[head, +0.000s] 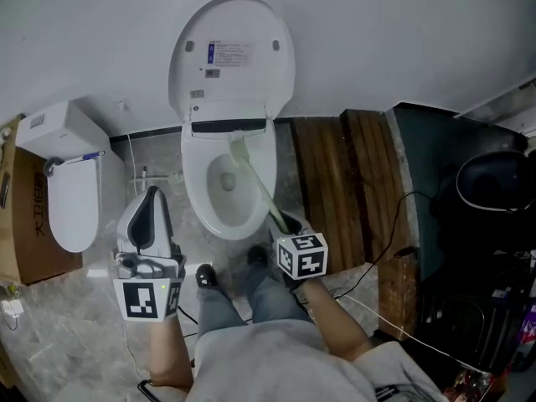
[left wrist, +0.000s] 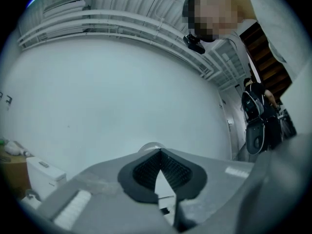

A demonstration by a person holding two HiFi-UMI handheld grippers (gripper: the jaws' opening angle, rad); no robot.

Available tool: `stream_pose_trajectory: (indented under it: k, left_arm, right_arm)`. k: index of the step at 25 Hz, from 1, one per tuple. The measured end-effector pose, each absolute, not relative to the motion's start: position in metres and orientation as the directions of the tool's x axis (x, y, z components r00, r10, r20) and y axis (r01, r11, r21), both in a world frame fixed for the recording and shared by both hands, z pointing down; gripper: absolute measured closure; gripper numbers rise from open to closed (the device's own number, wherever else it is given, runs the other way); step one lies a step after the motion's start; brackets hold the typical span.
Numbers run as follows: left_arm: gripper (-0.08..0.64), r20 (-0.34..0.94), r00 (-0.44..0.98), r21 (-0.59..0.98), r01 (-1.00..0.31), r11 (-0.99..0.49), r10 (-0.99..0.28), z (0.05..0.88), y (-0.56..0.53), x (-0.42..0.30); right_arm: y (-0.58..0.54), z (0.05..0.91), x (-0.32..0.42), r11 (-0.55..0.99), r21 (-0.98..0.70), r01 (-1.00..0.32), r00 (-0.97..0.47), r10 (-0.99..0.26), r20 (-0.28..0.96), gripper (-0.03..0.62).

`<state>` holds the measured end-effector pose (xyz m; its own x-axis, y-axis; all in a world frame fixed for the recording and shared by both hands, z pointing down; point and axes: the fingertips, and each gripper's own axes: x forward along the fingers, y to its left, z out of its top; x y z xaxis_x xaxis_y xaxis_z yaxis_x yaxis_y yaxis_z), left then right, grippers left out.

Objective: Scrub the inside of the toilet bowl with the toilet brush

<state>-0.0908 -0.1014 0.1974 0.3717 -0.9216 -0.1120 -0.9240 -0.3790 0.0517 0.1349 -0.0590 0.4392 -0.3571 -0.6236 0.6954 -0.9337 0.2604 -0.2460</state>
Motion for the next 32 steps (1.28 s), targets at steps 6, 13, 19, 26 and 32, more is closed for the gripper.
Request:
stream_pose_trajectory:
  k: [6,13,19,26,32]
  left_arm:
    - [0.560,-0.071,0.303,0.053,-0.950,-0.307,-0.950,0.220,-0.104,-0.078]
    - [0.560,-0.055,0.241,0.069,-0.967,-0.245,-0.969,0.245,-0.101,-0.071]
    - [0.560,-0.057,0.230,0.075,-0.969,-0.234,-0.971,0.267,-0.100,-0.065]
    - [0.560,-0.003,0.194,0.072,-0.978,-0.194,-0.981,0.299,-0.103,-0.068]
    - [0.560,-0.026,0.209,0.082,-0.974,-0.210,-0.978,0.314,-0.106,-0.065]
  right_arm:
    - [-0.064,0.483,0.142,0.338,-0.245,-0.909,-0.399,-0.531,0.747,0.506]
    - [-0.065,0.534,0.144,0.410,-0.240,-0.880,-0.421,-0.438,0.794,0.506]
    - [-0.066,0.577,0.148,0.390,-0.271,-0.880,-0.417,-0.364,0.833,0.505]
    - [-0.073,0.620,0.153,0.351,-0.292,-0.890,-0.403,-0.306,0.862,0.505]
    - [-0.089,0.654,0.154,0.322,-0.279,-0.905,-0.373,-0.283,0.883,0.505]
